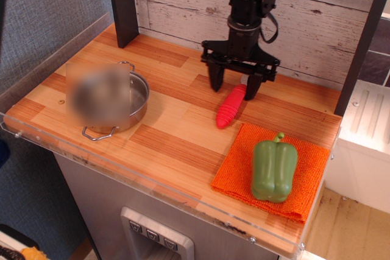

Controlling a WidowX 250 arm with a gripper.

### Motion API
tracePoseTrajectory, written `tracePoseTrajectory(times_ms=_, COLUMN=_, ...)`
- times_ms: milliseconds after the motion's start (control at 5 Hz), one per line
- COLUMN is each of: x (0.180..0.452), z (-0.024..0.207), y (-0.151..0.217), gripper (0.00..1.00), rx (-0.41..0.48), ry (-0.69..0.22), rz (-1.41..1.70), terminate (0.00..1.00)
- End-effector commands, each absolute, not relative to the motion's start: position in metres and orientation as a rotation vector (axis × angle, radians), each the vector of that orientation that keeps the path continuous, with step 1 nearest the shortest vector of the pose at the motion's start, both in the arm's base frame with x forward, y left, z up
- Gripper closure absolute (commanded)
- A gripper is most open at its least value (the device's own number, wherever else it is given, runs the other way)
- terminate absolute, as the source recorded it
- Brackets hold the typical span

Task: PICK UP THE SPOON AND PUT ON THE TABLE

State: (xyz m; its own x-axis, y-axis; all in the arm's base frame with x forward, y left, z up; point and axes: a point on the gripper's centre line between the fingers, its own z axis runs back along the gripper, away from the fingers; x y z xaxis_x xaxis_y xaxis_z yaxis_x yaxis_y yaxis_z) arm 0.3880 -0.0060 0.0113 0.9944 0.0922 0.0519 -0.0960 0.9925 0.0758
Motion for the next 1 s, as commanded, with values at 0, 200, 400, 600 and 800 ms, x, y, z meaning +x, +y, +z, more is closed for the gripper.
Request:
tracePoseTrajectory(times_ms=0, x=0.353, z=0.110, y=-0.019, gripper=0.00, rx=0.044, ry=-0.248, rz=0.042, terminate=0.00)
tracePoseTrajectory(times_ms=200, x=0.327, z=0.114, y=-0.022, gripper=0.00, rx=0.009, ry=-0.219, rz=0.039, terminate=0.00)
tracePoseTrajectory(times_ms=400, x=0.318, z=0.101, y=-0.020, gripper=0.00, rx=0.001, ry=-0.176, rz=0.037, terminate=0.00)
tracePoseTrajectory(times_ms=600, x=0.312, z=0.093, y=-0.016, gripper=0.00, rx=0.046, ry=-0.127, rz=0.073, terminate=0.00)
tracePoseTrajectory(times_ms=800, x=0.312, z=0.093, y=-0.016, gripper=0.00, rx=0.046, ry=-0.127, rz=0.073, terminate=1.00)
